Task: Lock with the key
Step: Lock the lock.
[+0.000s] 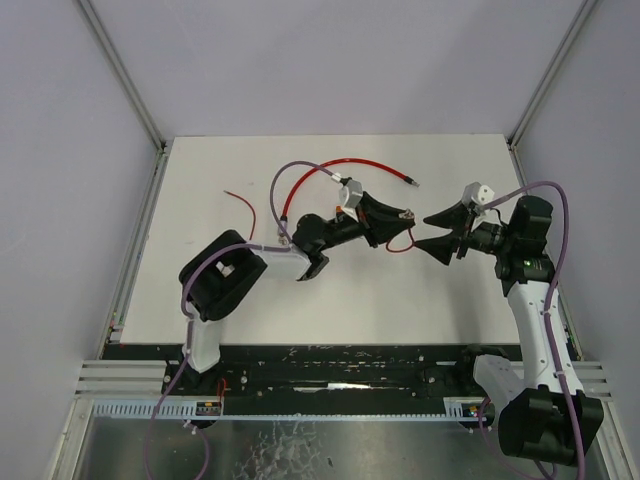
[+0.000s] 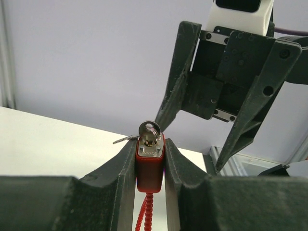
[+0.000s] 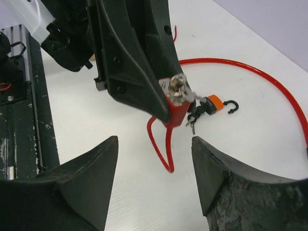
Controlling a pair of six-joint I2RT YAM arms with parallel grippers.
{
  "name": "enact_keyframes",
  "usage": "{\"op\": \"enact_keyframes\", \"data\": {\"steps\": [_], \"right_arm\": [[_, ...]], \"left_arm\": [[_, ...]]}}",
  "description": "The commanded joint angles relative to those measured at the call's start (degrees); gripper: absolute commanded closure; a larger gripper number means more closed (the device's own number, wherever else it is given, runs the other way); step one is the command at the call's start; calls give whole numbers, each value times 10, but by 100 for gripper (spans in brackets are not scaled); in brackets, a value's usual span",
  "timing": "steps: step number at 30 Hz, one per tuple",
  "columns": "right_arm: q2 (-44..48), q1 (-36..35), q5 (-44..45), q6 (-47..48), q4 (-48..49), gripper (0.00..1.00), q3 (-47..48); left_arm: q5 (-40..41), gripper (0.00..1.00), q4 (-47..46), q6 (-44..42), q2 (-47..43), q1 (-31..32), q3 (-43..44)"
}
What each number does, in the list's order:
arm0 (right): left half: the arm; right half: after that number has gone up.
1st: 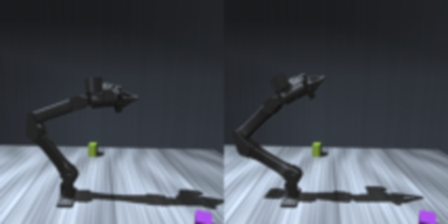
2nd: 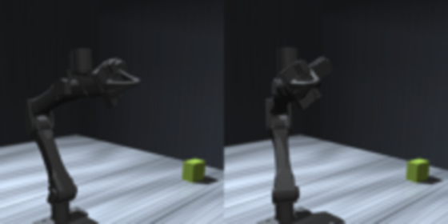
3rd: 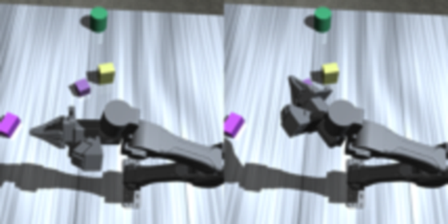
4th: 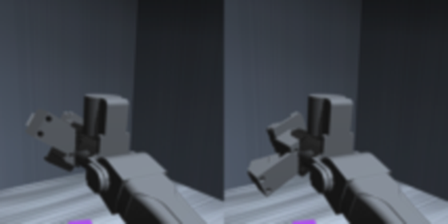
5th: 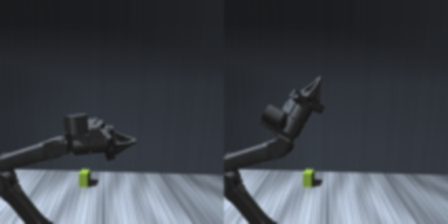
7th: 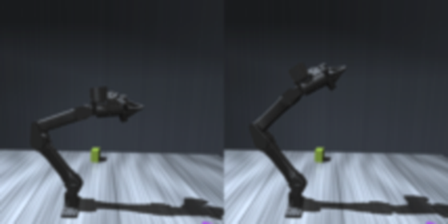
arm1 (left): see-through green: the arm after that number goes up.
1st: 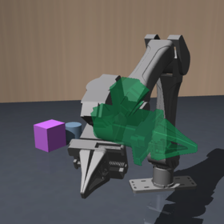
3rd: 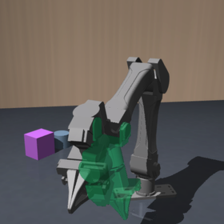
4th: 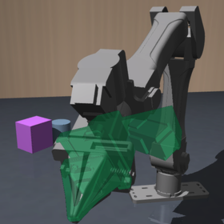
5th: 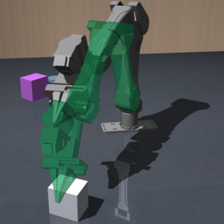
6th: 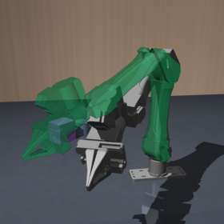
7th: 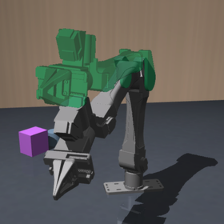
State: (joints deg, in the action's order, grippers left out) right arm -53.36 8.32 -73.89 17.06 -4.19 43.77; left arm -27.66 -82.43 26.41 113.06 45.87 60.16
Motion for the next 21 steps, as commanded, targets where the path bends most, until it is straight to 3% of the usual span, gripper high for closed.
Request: {"op": "enact_keyframes", "data": {"steps": [1,5,10,14,21], "right_arm": [[6,1,12,69,-50,31,25],[8,1,2,105,-82,29,34],[11,2,-15,193,-150,28,46],[13,2,-45,295,-196,26,36],[11,2,-58,459,-267,16,9]], "left_arm": [[-37,100,-15,-45,-38,-12,-7],[-87,100,111,-180,-70,-13,-3],[-90,100,246,-366,-118,-14,-20],[-100,100,272,-468,-133,-14,-42],[-152,100,284,-562,-144,-14,-70]]}}
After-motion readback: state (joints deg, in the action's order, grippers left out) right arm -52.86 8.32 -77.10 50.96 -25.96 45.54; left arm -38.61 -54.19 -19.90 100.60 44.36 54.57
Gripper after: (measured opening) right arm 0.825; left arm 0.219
